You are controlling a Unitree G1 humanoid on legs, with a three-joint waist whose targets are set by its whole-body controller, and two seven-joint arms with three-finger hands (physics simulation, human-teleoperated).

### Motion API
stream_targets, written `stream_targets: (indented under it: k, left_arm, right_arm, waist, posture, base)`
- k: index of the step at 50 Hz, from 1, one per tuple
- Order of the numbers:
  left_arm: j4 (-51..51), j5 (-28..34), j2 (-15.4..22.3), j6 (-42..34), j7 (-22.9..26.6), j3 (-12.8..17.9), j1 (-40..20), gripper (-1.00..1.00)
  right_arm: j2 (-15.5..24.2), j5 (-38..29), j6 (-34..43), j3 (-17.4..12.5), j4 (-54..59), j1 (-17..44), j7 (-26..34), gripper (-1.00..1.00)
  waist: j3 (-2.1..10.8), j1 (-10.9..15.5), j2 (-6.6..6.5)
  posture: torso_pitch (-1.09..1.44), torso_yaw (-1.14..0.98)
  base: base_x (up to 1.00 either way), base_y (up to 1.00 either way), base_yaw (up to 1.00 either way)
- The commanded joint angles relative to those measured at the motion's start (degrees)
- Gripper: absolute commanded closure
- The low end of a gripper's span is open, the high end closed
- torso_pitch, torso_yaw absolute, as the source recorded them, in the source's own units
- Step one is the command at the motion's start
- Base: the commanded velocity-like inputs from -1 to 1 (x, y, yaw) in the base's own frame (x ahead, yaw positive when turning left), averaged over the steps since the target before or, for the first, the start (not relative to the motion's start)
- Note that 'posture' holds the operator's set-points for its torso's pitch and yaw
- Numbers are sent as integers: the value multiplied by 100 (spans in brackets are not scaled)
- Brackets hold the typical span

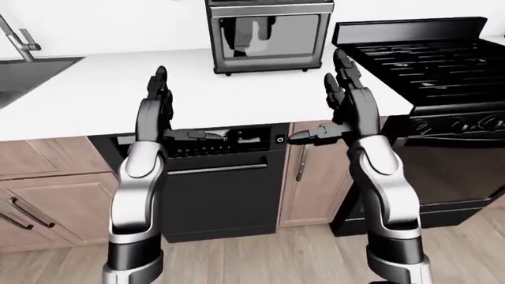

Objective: Open the toaster oven door.

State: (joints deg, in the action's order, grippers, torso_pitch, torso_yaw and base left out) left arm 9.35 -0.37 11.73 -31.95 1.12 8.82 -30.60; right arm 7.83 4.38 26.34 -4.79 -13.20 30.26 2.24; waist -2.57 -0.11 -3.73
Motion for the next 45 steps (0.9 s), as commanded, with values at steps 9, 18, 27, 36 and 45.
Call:
stream_targets:
  k: [9, 18, 27, 36, 45]
  left_arm:
    - [358, -27, 44, 87, 29, 2, -85, -100]
    - [518, -76, 123, -58, 61, 71, -86, -100]
    - [754, -105, 193, -272, 60, 113, -119, -100]
    - [784, -75, 224, -285, 32, 150, -108, -100]
    - [761, -59, 214, -275, 2, 138, -125, -100]
  right_arm:
    - [90, -24, -8, -128, -204, 197, 9, -100]
    - [128, -48, 87, -137, -268, 251, 37, -100]
    - [143, -36, 245, -131, -676, 201, 49, -100]
    - [244, 37, 1157, -289, -1961, -39, 30, -100]
    - [222, -11, 1326, -287, -2536, -435, 99, -100]
  waist:
    - [98, 137, 505]
    - [153, -29, 527]
    - [165, 30, -83]
    - [196, 90, 563]
    - [94, -5, 444]
  posture:
    - [0, 0]
    - [0, 0]
    - [0, 0]
    - [0, 0]
    - [0, 0]
  base:
    - [33, 11, 0]
    - [33, 20, 0]
    - [20, 23, 0]
    - [11, 25, 0]
    - [2, 9, 0]
